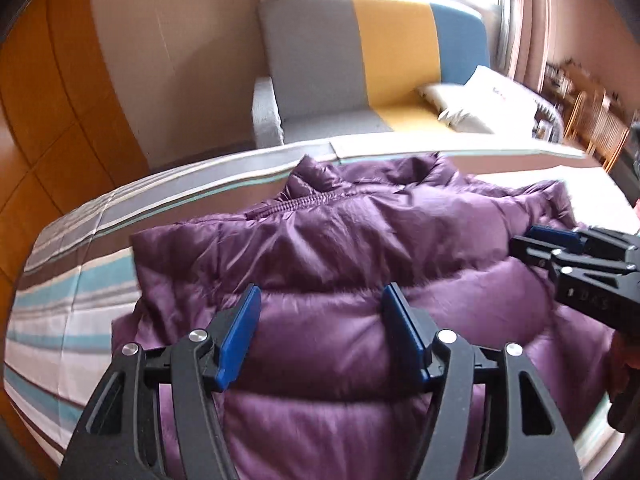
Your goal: Fold large clothes
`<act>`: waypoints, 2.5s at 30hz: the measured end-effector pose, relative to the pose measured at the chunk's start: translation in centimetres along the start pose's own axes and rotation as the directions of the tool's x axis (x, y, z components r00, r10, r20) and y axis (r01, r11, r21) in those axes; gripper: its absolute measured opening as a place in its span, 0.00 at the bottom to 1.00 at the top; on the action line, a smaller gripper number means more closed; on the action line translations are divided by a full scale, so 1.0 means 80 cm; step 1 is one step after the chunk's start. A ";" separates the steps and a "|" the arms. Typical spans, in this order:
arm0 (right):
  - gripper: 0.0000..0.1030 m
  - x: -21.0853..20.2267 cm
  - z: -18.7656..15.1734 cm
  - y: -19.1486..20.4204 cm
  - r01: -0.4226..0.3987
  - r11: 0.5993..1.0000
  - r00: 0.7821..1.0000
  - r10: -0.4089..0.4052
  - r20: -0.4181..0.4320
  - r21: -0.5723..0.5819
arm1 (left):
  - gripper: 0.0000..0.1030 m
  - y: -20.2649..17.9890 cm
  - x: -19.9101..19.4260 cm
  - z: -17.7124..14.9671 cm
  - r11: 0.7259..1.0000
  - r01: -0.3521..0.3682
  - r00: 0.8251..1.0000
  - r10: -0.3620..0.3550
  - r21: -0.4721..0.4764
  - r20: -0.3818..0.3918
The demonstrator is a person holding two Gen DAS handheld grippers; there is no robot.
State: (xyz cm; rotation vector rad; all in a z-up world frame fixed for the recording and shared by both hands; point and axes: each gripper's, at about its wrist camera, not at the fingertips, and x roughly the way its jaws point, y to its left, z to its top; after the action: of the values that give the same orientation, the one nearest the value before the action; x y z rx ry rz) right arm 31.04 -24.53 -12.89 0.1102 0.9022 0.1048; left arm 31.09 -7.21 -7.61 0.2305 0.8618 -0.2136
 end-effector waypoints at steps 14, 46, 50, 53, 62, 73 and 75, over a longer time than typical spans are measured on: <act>0.57 -0.004 -0.012 -0.031 -0.110 0.982 0.990 0.094 0.104 0.153 | 0.80 0.019 0.040 -0.015 0.989 0.007 1.000 -0.008 -0.149 -0.006; 0.01 0.044 -0.005 -0.020 0.071 0.996 0.996 -0.073 0.055 0.044 | 0.97 0.025 0.072 0.009 0.990 -0.065 0.997 0.069 -0.121 0.026; 0.01 0.054 0.000 -0.023 0.076 0.996 0.996 -0.078 0.047 0.045 | 0.97 0.029 0.082 -0.002 0.986 -0.054 0.996 0.064 -0.157 0.055; 0.01 0.052 0.001 -0.032 0.037 0.997 0.998 -0.040 0.044 0.069 | 0.97 0.032 0.085 0.001 0.986 -0.039 0.998 0.045 -0.162 0.036; 0.03 -0.026 0.015 -0.095 0.000 0.979 0.978 -0.042 0.205 0.204 | 0.98 0.071 0.034 0.011 0.974 -0.074 0.994 0.090 -0.215 0.065; 0.03 0.041 0.001 -0.132 0.112 0.950 0.989 -0.135 0.062 0.291 | 0.98 0.123 0.103 -0.002 0.945 -0.120 0.993 0.112 -0.304 -0.042; 0.03 0.041 -0.003 -0.131 0.119 0.951 0.987 -0.143 0.066 0.285 | 0.98 0.125 0.109 -0.006 0.943 -0.102 0.995 0.094 -0.318 -0.040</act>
State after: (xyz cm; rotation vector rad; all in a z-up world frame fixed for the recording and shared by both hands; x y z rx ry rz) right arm 33.31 -34.44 -17.09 0.3162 0.8317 -0.1523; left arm 39.05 1.67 -13.47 -0.0284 0.8936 0.0243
